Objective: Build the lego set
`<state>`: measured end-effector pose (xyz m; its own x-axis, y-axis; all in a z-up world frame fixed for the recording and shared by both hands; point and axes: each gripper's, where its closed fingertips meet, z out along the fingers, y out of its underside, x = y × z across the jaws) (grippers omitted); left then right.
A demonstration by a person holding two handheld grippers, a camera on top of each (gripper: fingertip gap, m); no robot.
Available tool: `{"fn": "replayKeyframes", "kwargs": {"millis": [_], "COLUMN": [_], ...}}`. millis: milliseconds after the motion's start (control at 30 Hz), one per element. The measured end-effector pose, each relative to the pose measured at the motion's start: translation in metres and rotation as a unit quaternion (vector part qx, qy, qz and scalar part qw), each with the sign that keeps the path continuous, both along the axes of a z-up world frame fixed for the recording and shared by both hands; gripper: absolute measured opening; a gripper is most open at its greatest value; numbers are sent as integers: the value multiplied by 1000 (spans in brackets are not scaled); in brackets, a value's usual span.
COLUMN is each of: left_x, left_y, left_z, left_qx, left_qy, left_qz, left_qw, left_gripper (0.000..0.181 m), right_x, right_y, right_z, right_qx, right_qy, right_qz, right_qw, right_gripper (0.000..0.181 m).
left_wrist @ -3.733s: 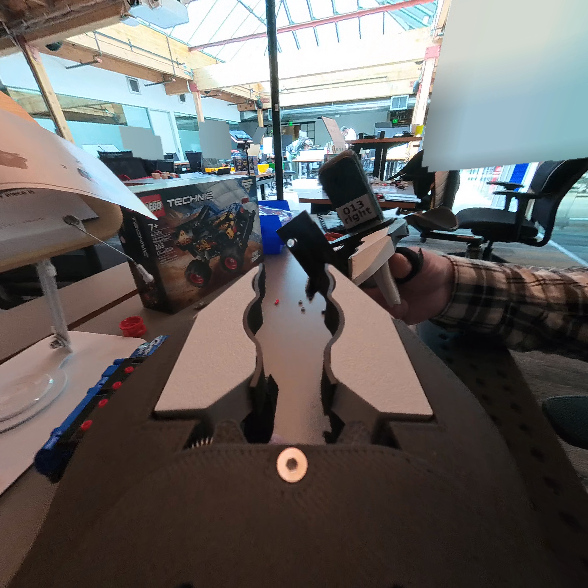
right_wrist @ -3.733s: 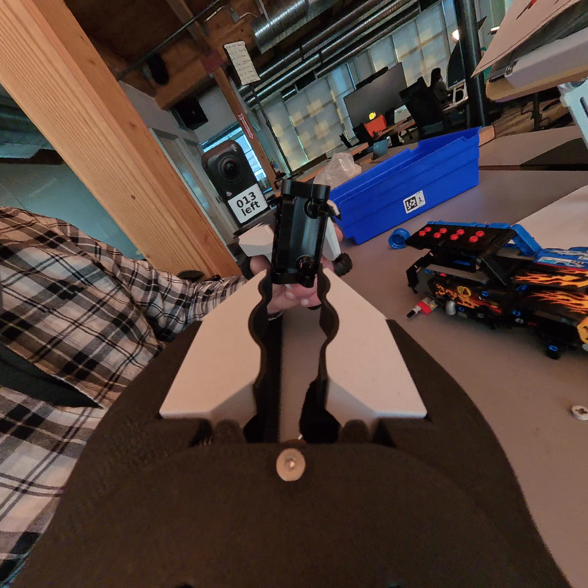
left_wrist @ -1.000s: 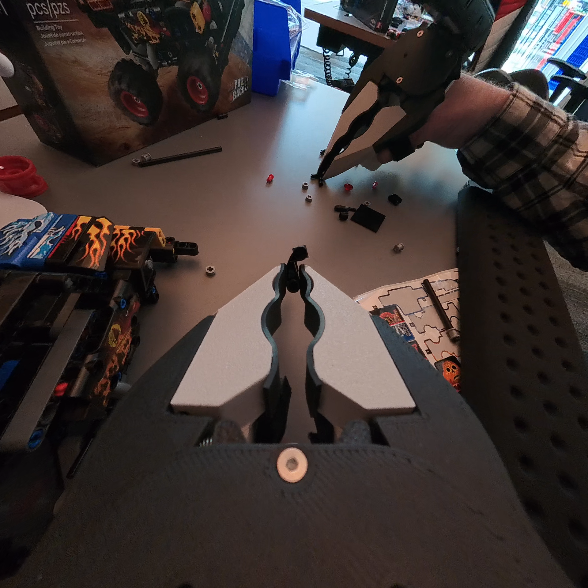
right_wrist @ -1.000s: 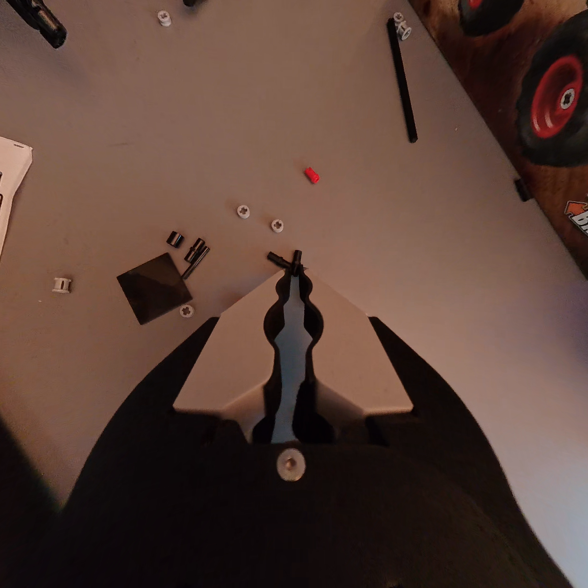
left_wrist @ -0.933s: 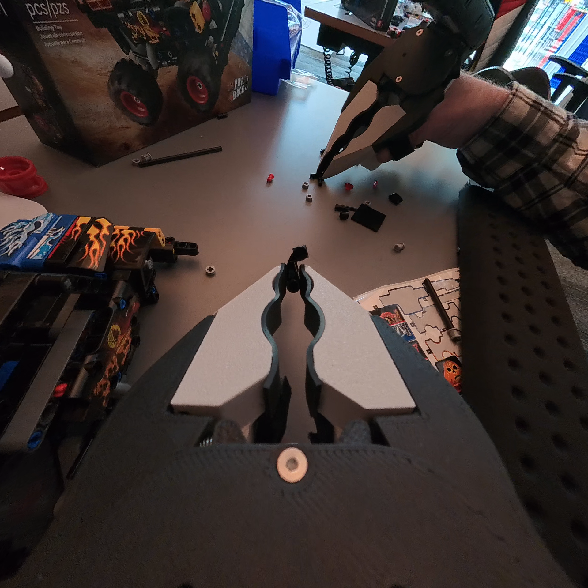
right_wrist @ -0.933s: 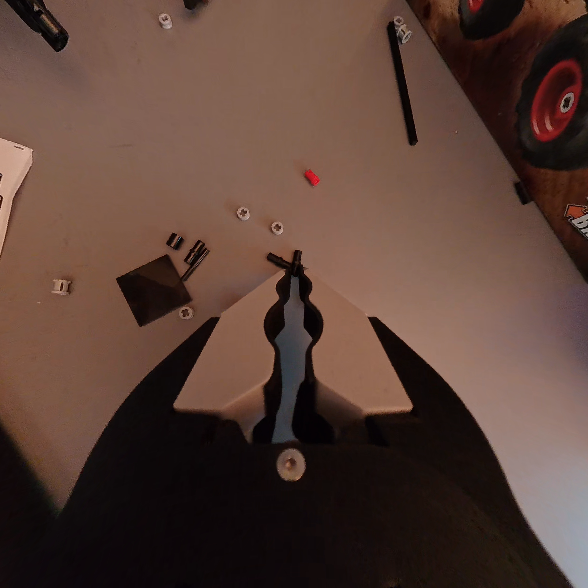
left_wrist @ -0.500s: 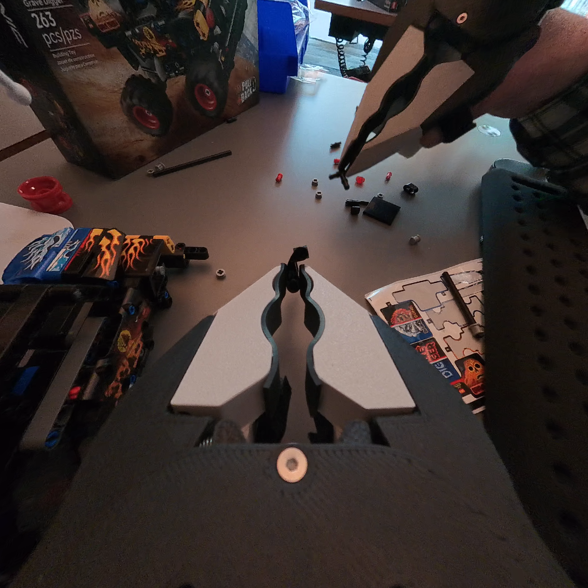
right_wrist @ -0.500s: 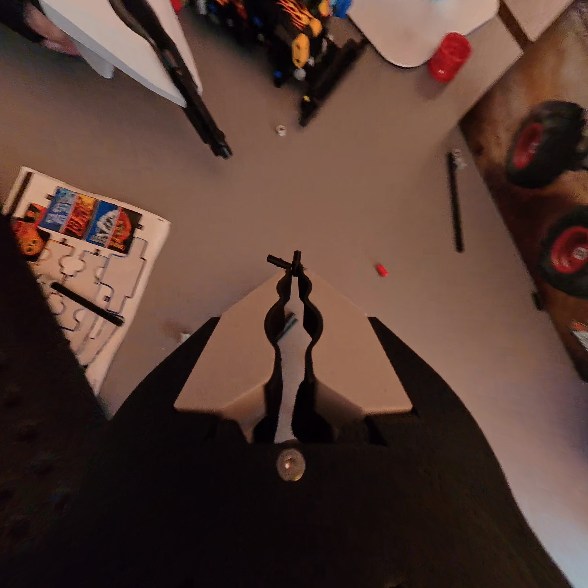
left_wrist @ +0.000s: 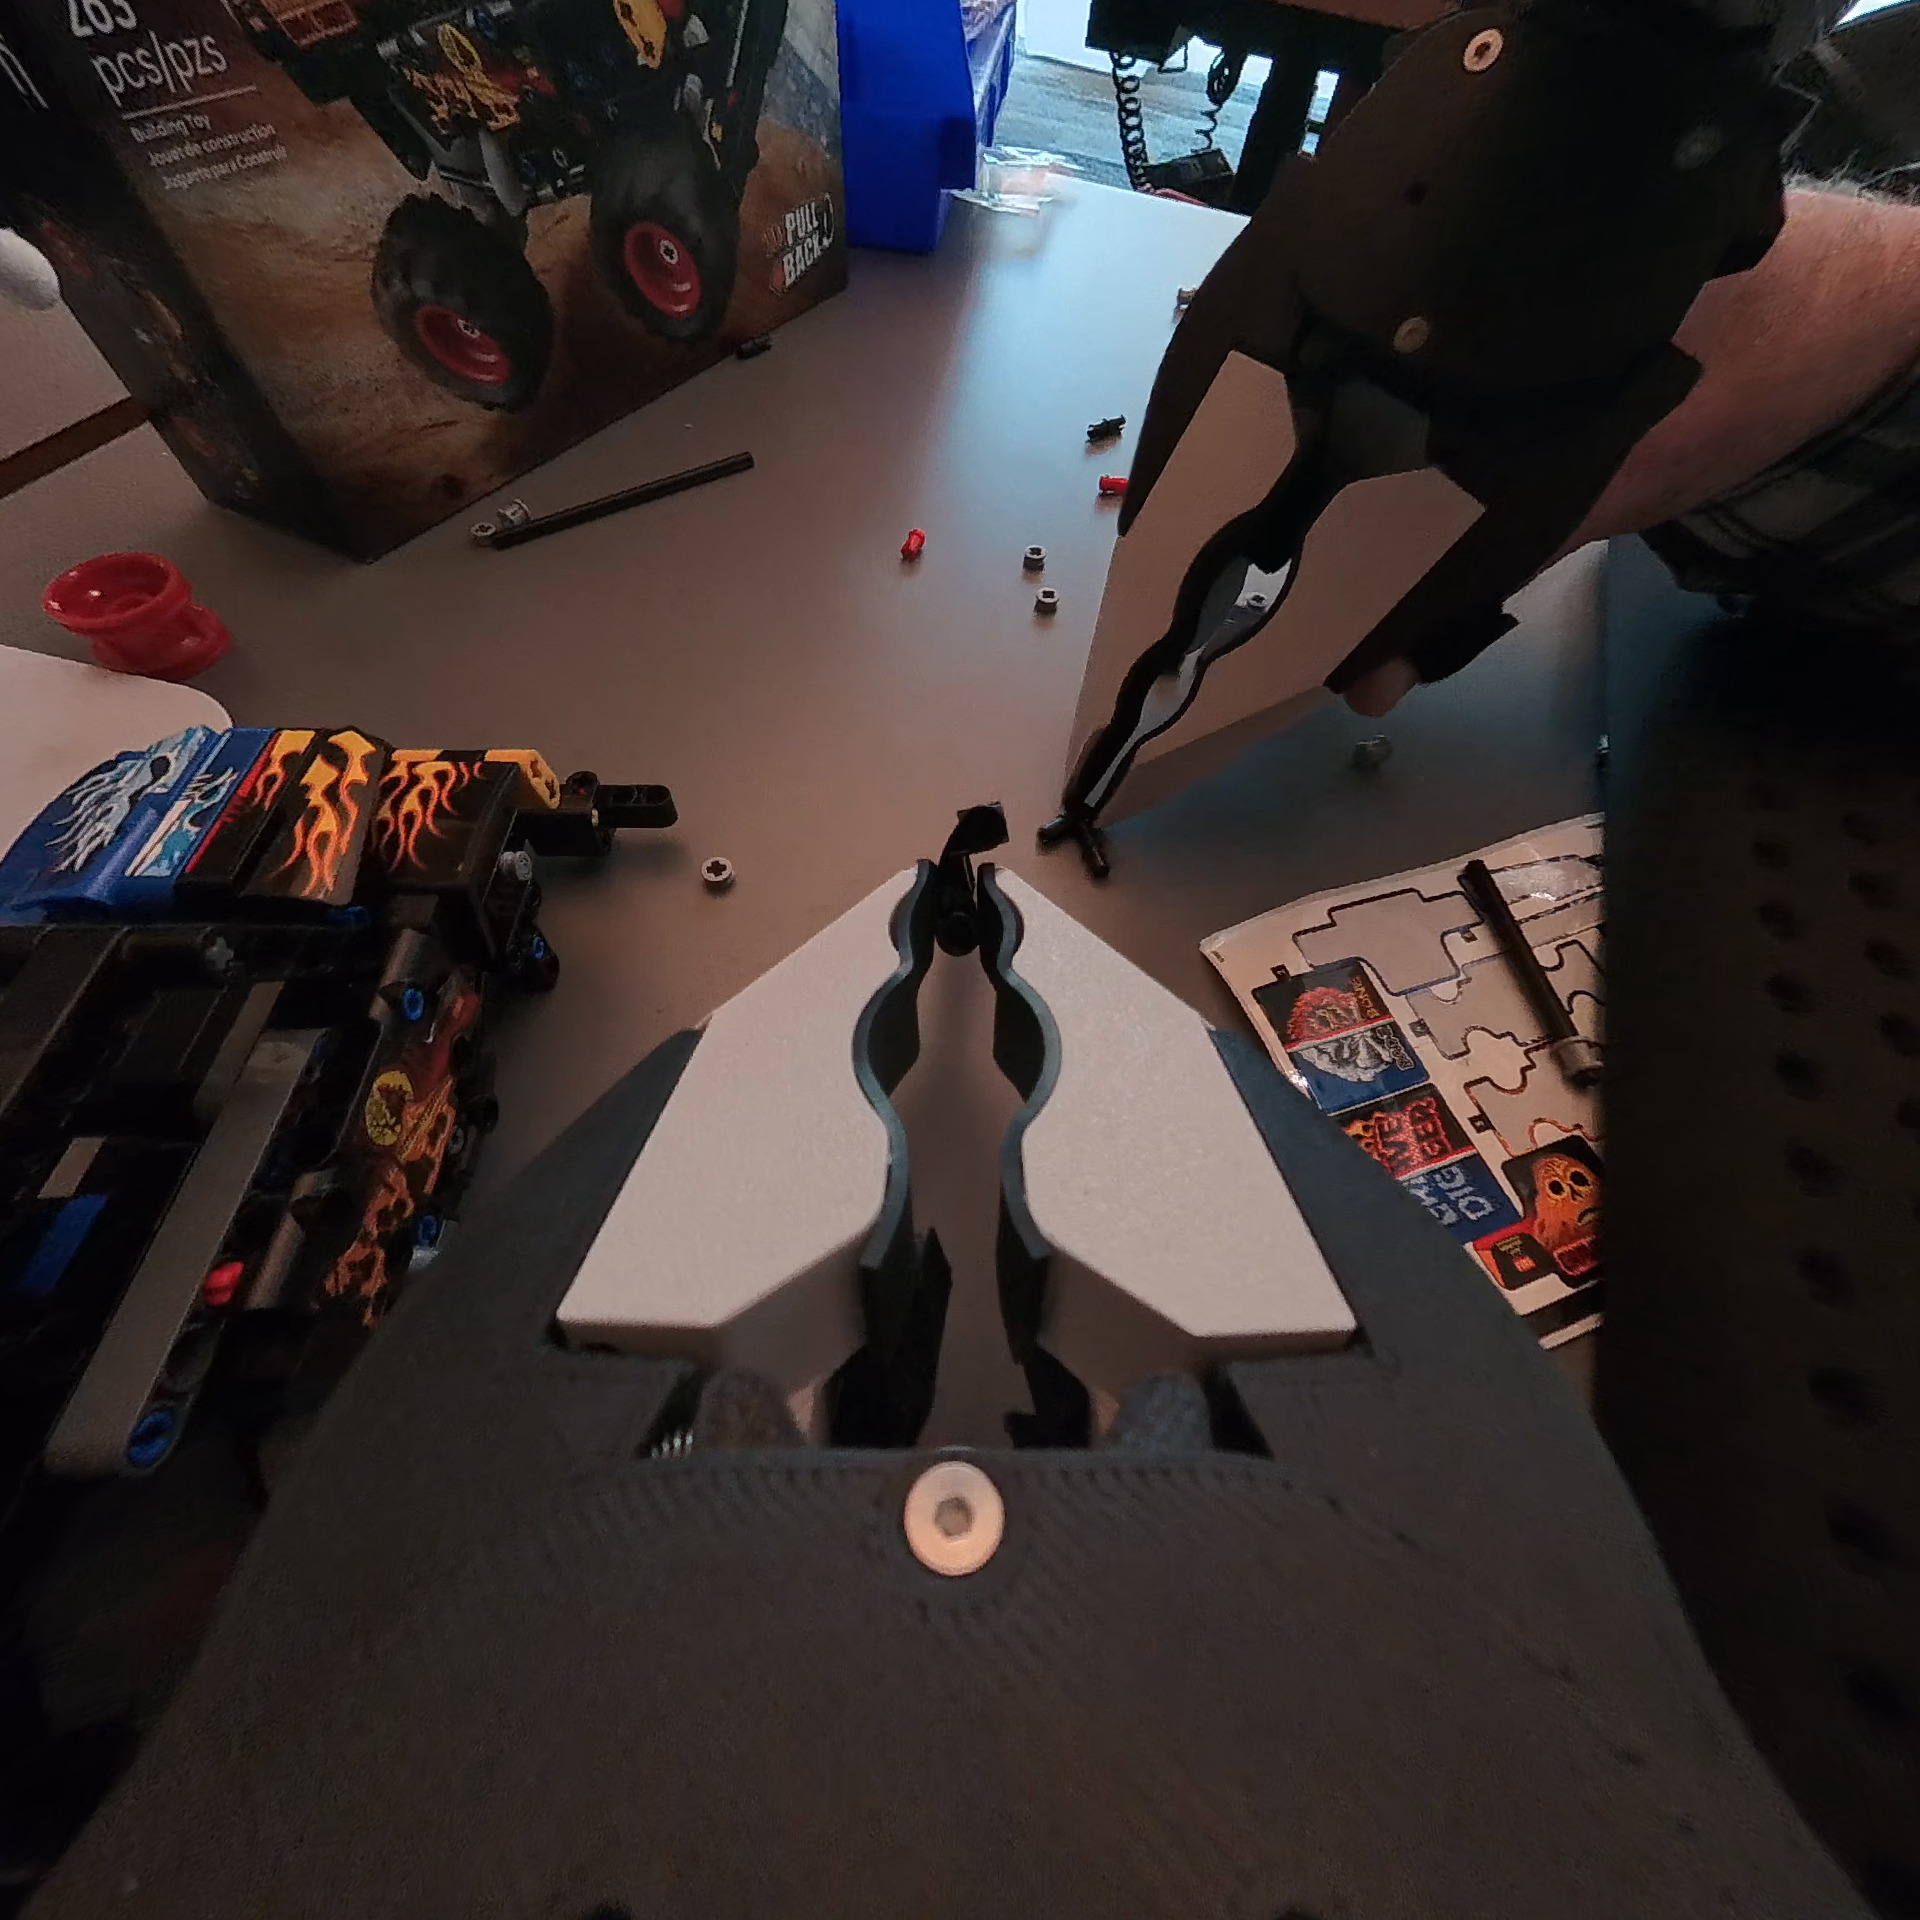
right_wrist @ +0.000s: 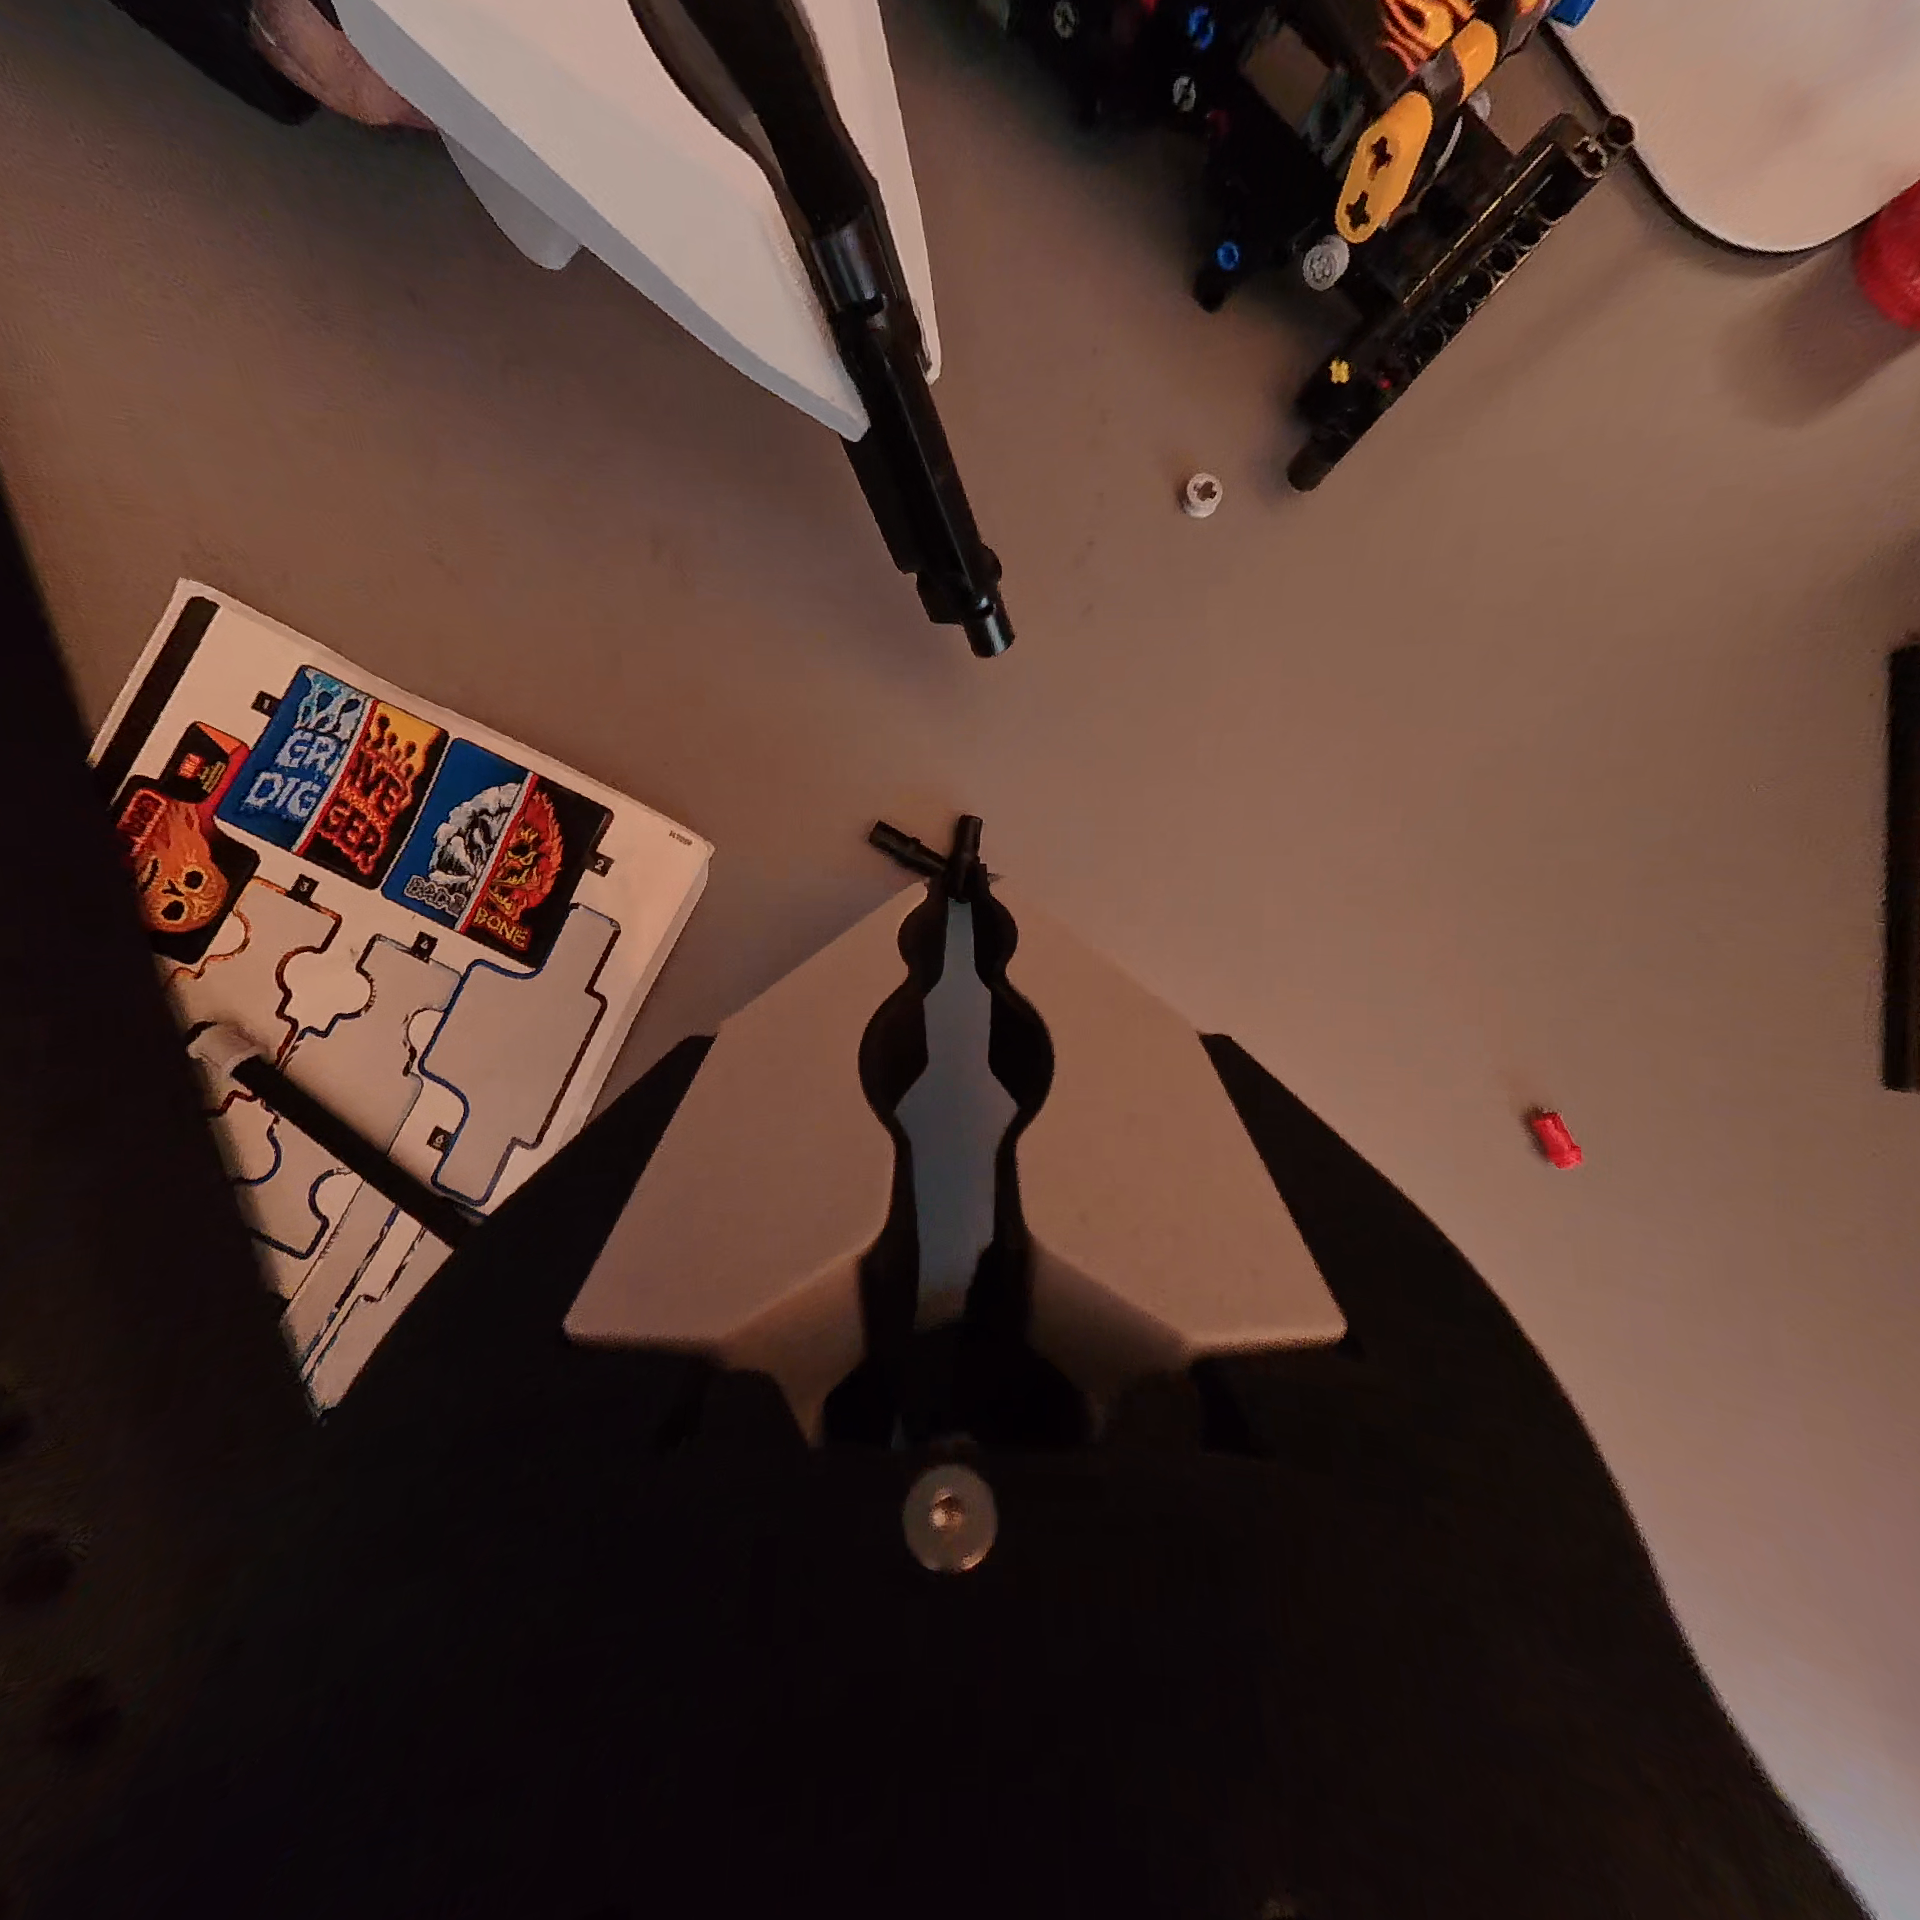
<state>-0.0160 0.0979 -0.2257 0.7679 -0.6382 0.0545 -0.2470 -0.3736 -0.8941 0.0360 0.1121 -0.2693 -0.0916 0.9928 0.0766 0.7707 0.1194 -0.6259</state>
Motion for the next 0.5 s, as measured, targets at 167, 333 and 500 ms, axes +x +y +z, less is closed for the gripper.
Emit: {"fn": "replayKeyframes", "kwargs": {"millis": [167,333,500], "left_x": [0,0,0], "left_y": [0,0,0], "left_z": [-1,-1,-1], "left_qx": [-2,-2,-2], "left_qy": [3,2,3], "left_qz": [0,0,0], "left_qw": [1000,1000,1000], "left_gripper": [7,7,7], "right_x": [-4,-7,-8], "right_y": [0,-2,4], "right_z": [0,0,0], "right_qx": [-14,-30,-34], "right_qy": [12,23,20], "right_qz": [1,7,-8], "right_qw": [1000,999,999], "right_gripper": [5,5,2]}}
